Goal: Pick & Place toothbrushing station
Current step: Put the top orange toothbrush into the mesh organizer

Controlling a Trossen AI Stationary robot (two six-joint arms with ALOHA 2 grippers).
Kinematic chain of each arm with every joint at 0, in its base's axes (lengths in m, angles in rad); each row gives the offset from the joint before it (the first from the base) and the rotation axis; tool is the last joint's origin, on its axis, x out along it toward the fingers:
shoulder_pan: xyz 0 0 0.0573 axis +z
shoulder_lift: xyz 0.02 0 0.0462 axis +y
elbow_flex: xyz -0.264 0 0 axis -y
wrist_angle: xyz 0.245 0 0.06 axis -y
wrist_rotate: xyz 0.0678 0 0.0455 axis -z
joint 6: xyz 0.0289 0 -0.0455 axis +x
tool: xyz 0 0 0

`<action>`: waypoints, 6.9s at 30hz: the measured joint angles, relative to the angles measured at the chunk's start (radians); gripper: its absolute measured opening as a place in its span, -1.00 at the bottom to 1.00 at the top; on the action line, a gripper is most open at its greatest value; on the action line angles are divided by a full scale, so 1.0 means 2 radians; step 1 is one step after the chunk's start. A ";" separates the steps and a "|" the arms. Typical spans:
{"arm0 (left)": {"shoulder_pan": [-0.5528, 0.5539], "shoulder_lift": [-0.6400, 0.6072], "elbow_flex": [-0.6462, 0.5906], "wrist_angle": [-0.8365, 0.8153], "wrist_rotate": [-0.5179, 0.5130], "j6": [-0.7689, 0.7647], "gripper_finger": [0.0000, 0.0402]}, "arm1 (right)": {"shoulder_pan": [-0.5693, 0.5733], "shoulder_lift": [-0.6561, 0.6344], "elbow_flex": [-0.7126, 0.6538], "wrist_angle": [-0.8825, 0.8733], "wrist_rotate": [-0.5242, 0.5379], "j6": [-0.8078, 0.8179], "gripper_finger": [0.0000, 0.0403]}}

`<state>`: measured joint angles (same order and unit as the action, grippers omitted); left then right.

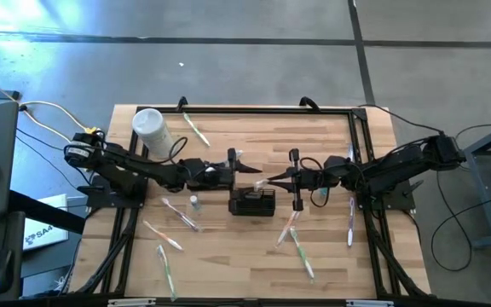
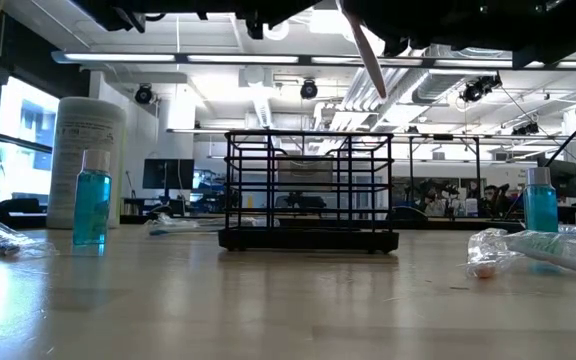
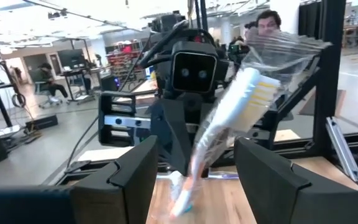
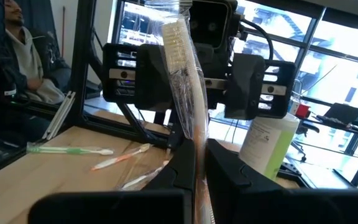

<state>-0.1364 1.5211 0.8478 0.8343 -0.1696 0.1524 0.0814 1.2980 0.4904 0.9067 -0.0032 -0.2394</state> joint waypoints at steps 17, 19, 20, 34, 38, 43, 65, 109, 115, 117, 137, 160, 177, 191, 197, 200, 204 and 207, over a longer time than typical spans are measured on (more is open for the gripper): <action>-0.001 0.049 0.044 -0.019 -0.001 0.009 0.03 | -0.009 0.000 0.000 -0.019 0.002 0.004 -0.95; -0.001 0.049 0.044 -0.018 -0.002 0.015 0.03 | -0.009 0.000 0.000 -0.021 0.002 0.004 -0.95; -0.001 0.049 0.044 -0.022 -0.002 0.015 0.03 | -0.009 0.000 0.000 -0.021 0.002 0.004 -0.95; -0.001 0.029 0.044 -0.072 -0.010 0.040 0.03 | -0.009 0.000 0.000 -0.029 0.002 0.003 -0.94; -0.001 0.029 0.044 -0.084 -0.036 0.064 0.03 | -0.009 0.000 0.000 -0.029 0.002 0.001 -0.94; -0.008 0.029 0.044 -0.086 -0.040 0.084 -0.02 | -0.009 0.000 0.000 -0.029 0.002 0.001 -0.94; -0.036 0.008 0.044 -0.091 -0.060 0.122 -0.79 | -0.009 0.000 0.000 -0.029 -0.003 0.002 -0.94; -0.058 -0.148 0.124 -0.566 -0.150 -0.173 -0.95 | 0.044 -0.059 0.000 -0.101 0.170 -0.004 0.40; -0.053 -0.137 0.124 -0.559 -0.144 -0.186 -0.95 | 0.044 -0.059 0.000 -0.105 0.147 0.001 0.40; -0.046 -0.137 0.124 -0.562 -0.145 -0.199 -0.95 | 0.044 -0.059 0.000 -0.104 0.140 0.002 0.40; -0.014 -0.055 0.125 -0.559 -0.127 -0.242 -0.95 | 0.044 -0.059 0.000 -0.117 0.114 0.005 0.40; -0.014 -0.052 0.021 -0.418 -0.126 -0.258 -0.95 | 0.044 -0.059 0.000 -0.126 0.114 0.003 0.40; -0.014 -0.049 0.021 -0.438 -0.113 -0.251 -0.95 | 0.044 -0.059 0.000 -0.122 0.114 0.003 0.40; -0.014 -0.047 0.020 -0.449 -0.116 -0.262 -0.74 | 0.044 -0.059 0.000 -0.122 0.114 0.003 0.40; -0.014 -0.047 0.020 -0.446 -0.115 -0.262 -0.63 | 0.044 -0.059 0.000 -0.122 0.114 0.003 0.40; -0.014 -0.047 0.020 -0.444 -0.115 -0.262 -0.59 | 0.044 -0.059 0.000 -0.122 0.114 0.003 0.40; -0.014 -0.047 0.020 -0.439 -0.115 -0.262 -0.48 | 0.044 -0.059 0.000 -0.123 0.114 0.003 0.40; -0.014 -0.047 0.020 -0.434 -0.115 -0.261 -0.34 | 0.044 -0.059 0.000 -0.123 0.114 0.003 0.40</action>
<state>-0.1638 1.4269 0.8879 -0.0343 -0.3992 -0.3698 0.1701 1.1797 0.4908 0.6609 0.2247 -0.2329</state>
